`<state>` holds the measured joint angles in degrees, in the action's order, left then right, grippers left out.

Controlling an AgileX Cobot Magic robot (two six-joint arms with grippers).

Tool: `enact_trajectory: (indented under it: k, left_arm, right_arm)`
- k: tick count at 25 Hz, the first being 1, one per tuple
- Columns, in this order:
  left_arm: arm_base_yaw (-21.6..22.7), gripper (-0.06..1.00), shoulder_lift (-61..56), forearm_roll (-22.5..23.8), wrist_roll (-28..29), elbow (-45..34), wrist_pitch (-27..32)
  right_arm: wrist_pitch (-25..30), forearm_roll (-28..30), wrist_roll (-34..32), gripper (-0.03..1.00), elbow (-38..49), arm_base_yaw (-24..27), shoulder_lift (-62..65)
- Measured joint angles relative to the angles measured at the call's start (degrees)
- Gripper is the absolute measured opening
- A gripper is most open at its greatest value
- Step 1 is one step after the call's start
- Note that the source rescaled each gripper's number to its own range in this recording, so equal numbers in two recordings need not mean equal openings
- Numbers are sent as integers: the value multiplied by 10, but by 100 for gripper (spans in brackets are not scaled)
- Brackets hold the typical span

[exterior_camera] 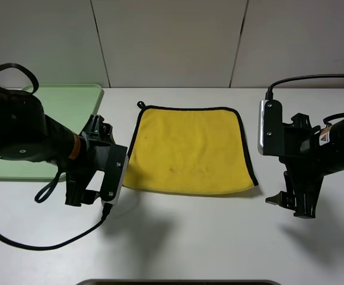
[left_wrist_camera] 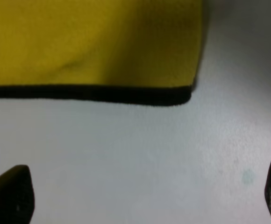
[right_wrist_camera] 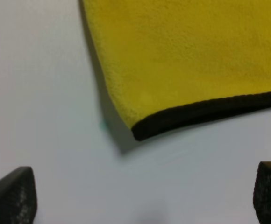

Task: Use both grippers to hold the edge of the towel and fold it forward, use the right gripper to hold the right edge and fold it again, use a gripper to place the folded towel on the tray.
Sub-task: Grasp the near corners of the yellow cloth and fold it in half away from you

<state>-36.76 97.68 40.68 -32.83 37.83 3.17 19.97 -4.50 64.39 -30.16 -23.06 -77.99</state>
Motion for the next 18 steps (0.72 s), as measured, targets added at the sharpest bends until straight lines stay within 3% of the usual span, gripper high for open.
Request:
enact_trajectory:
  k: [9,18]
  left_arm:
    - [0,99,35,0,-63,18,-35]
    - [0,99,72,0,-80,26,-71]
  right_arm:
    - [0,0,0,100,0,0,0]
    - [-1,-2,0,100,0,0,0]
